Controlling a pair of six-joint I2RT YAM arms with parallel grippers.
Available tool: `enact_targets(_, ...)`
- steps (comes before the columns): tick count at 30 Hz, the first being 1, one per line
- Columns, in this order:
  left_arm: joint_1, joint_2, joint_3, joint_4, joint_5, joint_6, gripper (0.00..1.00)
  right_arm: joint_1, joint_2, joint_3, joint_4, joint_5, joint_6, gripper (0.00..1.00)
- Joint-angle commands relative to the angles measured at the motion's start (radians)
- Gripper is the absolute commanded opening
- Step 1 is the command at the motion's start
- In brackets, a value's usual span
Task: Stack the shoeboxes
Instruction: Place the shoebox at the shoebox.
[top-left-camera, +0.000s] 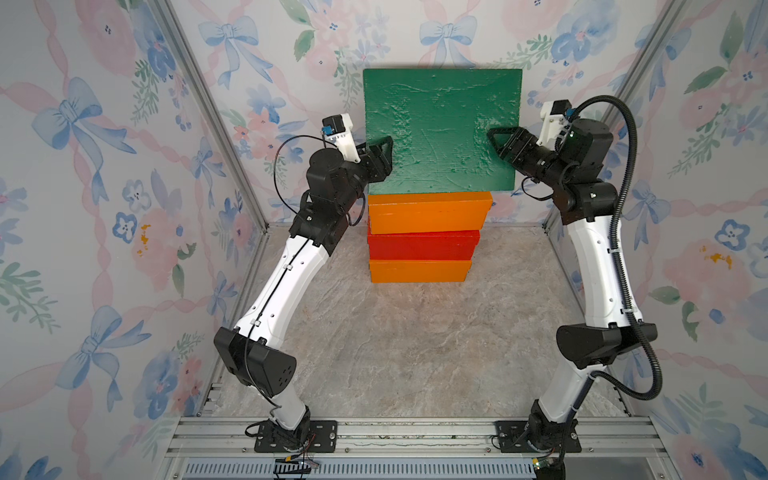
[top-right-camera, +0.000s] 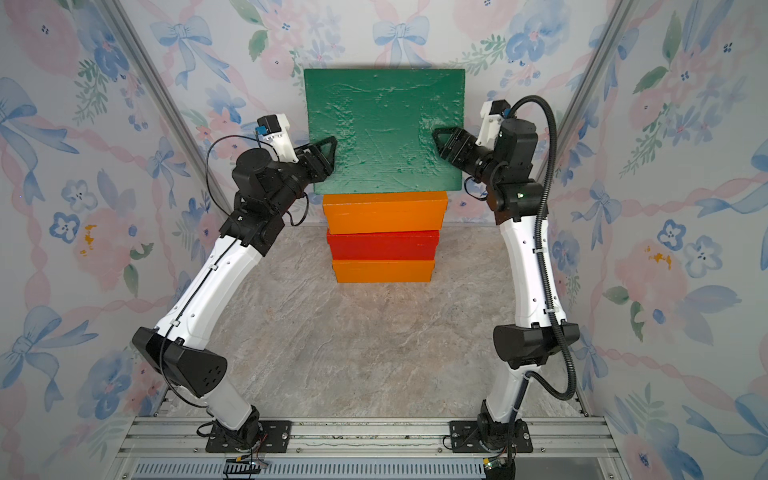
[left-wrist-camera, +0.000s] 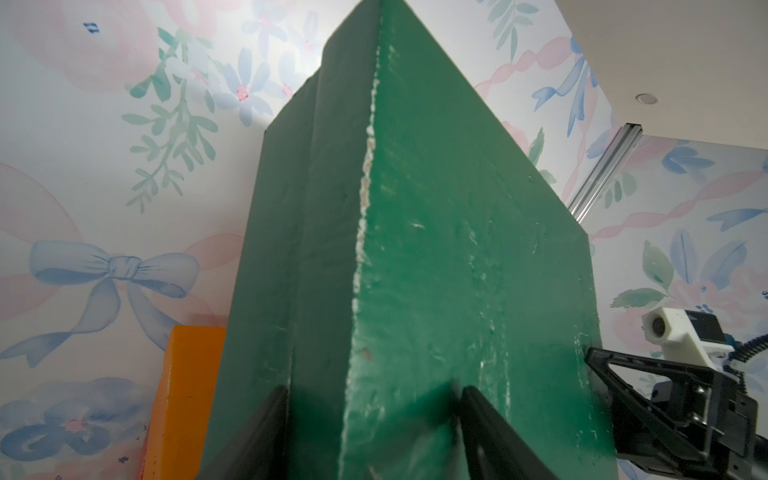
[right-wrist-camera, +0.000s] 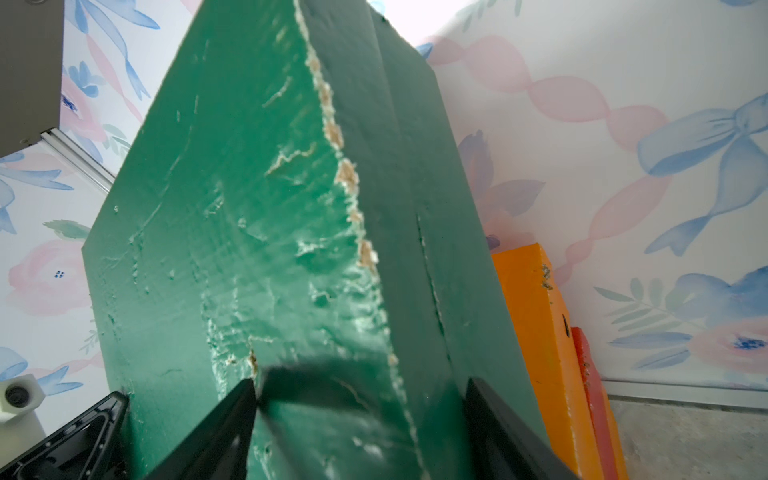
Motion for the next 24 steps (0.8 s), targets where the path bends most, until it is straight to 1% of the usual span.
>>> enact_targets(1,-0.063,0.049,0.023,0.015,0.302,-0.049,0.66,0.078,0.011,0.043,0.081,-0.301,0.067,0.78)
enact_targets(15,-0.038,0.074,0.03,0.015,0.31,-0.061,0.66,0.058,0.08,0.099,0.083,-0.316,0.093,0.78)
enact_targets(24,-0.011,0.074,0.028,0.015,0.318,-0.069,0.66,0.056,0.096,0.092,0.088,-0.319,0.105,0.78)
